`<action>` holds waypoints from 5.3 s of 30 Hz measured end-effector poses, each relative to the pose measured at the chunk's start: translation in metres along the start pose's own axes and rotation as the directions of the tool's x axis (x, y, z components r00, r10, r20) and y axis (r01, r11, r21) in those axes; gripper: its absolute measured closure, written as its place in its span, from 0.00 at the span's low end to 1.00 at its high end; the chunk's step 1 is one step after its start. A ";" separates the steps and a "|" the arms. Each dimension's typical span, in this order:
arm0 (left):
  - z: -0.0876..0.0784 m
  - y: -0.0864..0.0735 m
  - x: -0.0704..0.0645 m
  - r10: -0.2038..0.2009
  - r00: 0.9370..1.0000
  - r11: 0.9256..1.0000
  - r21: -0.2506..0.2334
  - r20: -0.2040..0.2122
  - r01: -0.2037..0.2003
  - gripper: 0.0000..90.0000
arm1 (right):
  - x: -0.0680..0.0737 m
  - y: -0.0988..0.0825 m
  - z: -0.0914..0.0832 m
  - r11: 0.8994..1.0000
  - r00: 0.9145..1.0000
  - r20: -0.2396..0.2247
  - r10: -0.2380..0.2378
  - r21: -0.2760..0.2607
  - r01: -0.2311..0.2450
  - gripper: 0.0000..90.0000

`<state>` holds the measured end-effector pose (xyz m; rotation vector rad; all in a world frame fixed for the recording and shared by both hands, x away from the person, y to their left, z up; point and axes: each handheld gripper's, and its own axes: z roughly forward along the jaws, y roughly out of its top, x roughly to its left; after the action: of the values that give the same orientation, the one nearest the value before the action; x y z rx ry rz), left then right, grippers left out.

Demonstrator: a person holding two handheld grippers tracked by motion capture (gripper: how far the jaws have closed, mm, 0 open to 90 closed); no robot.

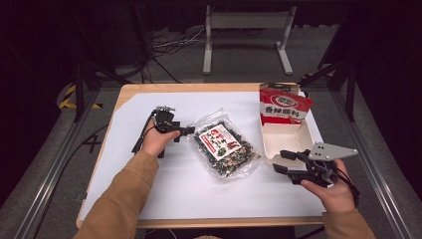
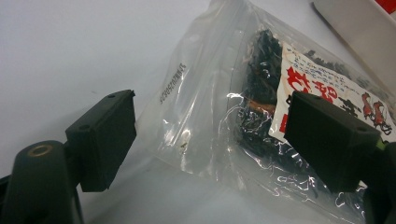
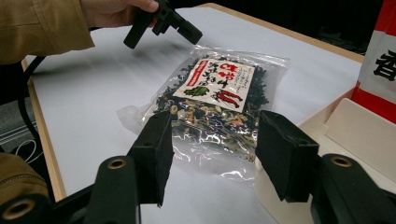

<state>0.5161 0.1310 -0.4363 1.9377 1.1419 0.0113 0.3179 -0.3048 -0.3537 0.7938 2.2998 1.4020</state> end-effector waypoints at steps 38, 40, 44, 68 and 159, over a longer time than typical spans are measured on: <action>0.021 -0.003 -0.027 0.040 0.982 0.997 0.077 -0.187 -0.026 0.50 | 0.003 -0.001 0.004 1.000 1.000 0.004 -0.015 0.007 0.015 0.47; 0.021 -0.004 -0.028 0.030 0.984 0.998 0.063 -0.174 -0.019 0.54 | 0.002 -0.001 0.004 1.000 1.000 0.002 -0.016 0.005 0.016 0.47; 0.024 -0.005 -0.031 0.027 0.987 0.998 0.052 -0.157 -0.019 0.66 | 0.001 -0.002 0.006 1.000 1.000 0.002 -0.011 0.007 0.011 0.46; 0.010 0.000 -0.042 0.071 0.989 0.997 0.013 -0.131 -0.070 0.99 | 0.000 -0.003 0.004 1.000 1.000 0.013 -0.004 0.007 0.004 0.48; -0.159 -0.004 -0.176 0.494 0.869 0.790 -0.431 0.025 -0.436 1.00 | 0.025 0.055 0.073 0.998 0.952 -0.301 -0.060 0.000 0.063 0.82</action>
<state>0.3475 0.1118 -0.2707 1.7509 0.4866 0.3565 0.3538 -0.2188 -0.3380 0.5349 2.5326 1.5782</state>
